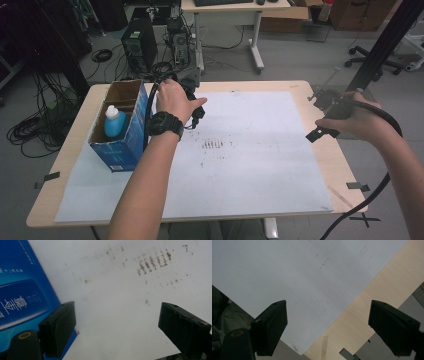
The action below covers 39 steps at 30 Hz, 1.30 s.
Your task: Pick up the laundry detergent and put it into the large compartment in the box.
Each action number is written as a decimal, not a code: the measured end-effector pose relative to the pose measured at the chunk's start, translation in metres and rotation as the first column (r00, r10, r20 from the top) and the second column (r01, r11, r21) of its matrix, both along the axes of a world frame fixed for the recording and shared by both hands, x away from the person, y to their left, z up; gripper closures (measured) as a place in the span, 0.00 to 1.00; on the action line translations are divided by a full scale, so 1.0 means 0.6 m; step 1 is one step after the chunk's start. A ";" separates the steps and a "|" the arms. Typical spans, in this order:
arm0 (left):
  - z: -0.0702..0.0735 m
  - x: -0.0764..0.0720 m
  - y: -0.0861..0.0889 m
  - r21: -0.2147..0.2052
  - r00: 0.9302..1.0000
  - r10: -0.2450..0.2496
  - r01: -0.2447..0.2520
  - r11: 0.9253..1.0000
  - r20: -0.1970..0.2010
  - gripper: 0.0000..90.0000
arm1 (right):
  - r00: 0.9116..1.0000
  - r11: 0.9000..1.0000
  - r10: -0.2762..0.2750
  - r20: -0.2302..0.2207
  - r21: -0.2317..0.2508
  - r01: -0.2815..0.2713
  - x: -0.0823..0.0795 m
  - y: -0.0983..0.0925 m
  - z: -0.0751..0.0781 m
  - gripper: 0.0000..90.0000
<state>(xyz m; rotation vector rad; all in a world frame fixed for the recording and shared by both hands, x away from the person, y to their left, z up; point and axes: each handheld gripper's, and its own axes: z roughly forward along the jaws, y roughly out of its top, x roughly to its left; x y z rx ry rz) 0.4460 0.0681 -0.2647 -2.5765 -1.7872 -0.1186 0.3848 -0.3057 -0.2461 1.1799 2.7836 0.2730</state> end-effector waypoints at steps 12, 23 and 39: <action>-0.004 -0.002 0.000 -0.007 1.000 -0.014 0.014 1.000 -0.007 0.17 | 1.000 1.000 0.003 -0.002 -0.004 -0.003 -0.001 0.005 0.002 0.17; -0.009 -0.003 0.008 -0.016 1.000 -0.018 0.018 1.000 -0.016 0.17 | 1.000 1.000 0.003 -0.007 -0.006 -0.003 -0.001 0.007 0.000 0.17; -0.015 -0.004 0.010 -0.020 1.000 -0.020 0.019 1.000 -0.021 0.17 | 1.000 1.000 0.011 -0.015 -0.011 -0.011 0.004 0.013 -0.005 0.17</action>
